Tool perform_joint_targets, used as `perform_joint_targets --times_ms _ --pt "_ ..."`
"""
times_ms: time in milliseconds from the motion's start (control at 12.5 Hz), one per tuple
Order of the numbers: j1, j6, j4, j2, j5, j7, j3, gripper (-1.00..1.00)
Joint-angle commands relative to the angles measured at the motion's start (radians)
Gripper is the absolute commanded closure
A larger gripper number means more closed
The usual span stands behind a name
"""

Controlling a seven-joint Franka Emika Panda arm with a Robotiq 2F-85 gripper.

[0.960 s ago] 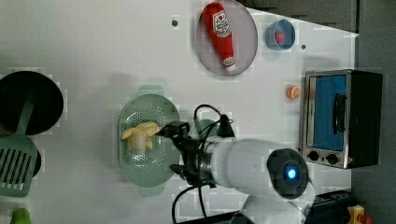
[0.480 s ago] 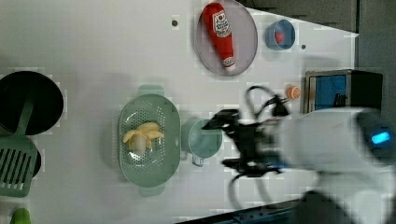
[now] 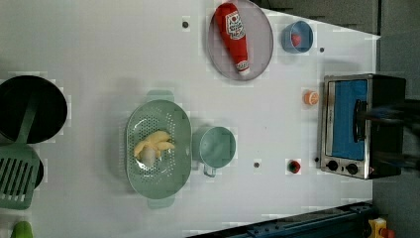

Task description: Pick Banana and place it in strainer.

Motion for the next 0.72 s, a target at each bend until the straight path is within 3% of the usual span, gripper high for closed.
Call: perform_joint_targets --times_ms 80,320,720 --pt "-0.044 -0.048 -0.016 0.007 -0.019 -0.306 -0.131 -1.00" --pt "-0.044 -0.026 -0.053 -0.037 -0.025 -0.306 -0.204 -1.00" --pt "-0.044 -0.013 -0.055 -0.046 -0.117 -0.306 -0.198 -1.00"
